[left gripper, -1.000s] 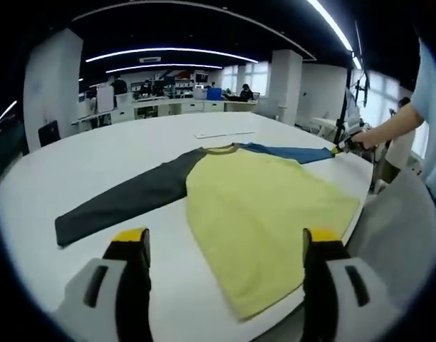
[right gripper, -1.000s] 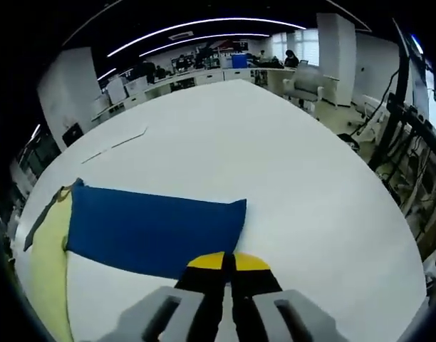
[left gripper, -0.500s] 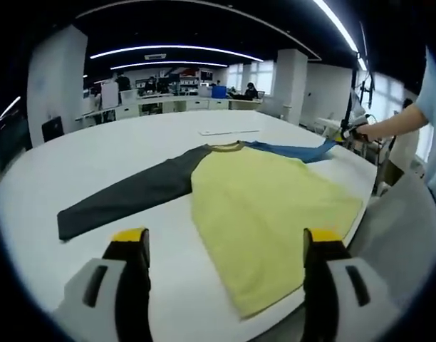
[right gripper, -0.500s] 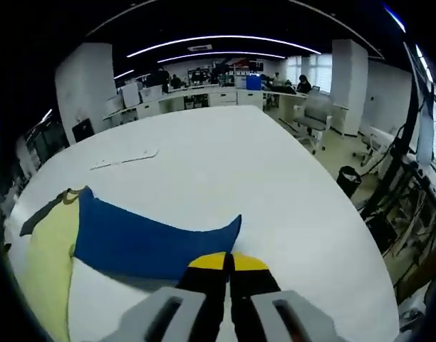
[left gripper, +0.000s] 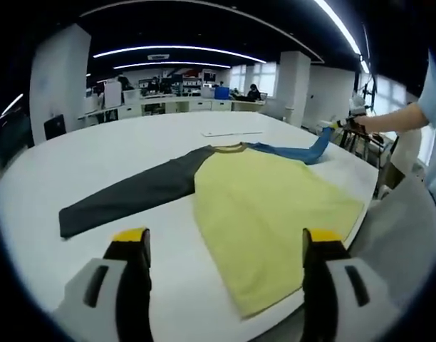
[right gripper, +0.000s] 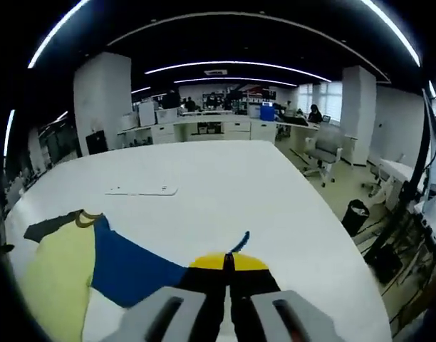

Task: Fold the garment on the visible template until the final outline fits inside the template.

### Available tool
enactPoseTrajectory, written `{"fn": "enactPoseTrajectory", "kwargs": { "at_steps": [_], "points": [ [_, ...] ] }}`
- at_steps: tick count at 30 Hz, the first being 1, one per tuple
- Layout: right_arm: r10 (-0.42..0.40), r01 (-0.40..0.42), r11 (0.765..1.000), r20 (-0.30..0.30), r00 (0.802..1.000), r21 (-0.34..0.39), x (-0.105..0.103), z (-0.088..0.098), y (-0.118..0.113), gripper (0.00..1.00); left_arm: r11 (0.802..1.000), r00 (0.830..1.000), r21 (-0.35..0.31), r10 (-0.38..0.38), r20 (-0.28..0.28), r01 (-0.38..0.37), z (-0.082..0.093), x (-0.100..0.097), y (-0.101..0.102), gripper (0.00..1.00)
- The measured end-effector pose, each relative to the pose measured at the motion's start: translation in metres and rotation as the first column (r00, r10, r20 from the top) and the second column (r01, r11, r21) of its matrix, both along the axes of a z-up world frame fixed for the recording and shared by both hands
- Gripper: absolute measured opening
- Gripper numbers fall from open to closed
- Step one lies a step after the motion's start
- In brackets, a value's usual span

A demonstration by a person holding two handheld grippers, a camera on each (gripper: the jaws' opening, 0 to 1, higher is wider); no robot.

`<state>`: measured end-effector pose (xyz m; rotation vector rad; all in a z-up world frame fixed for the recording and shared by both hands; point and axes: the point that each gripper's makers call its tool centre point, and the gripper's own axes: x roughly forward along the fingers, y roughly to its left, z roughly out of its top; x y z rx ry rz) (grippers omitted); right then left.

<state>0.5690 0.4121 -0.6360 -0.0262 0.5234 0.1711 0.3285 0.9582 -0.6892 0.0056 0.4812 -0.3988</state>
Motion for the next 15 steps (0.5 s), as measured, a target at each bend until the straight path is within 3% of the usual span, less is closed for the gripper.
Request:
{"fn": "enactPoseTrajectory", "kwargs": {
  "at_steps": [6, 15],
  "points": [
    [0.15, -0.15, 0.987, 0.016, 0.989, 0.054, 0.006, -0.001, 0.065, 0.0, 1.0, 1.0, 0.002, -0.005, 0.0, 0.005, -0.001, 0.0, 0.0, 0.85],
    [0.326, -0.335, 0.928, 0.078, 0.942, 0.161, 0.025, 0.017, 0.166, 0.0, 1.0, 1.0, 0.018, -0.016, 0.005, 0.016, -0.002, 0.0, 0.0, 0.85]
  ]
}}
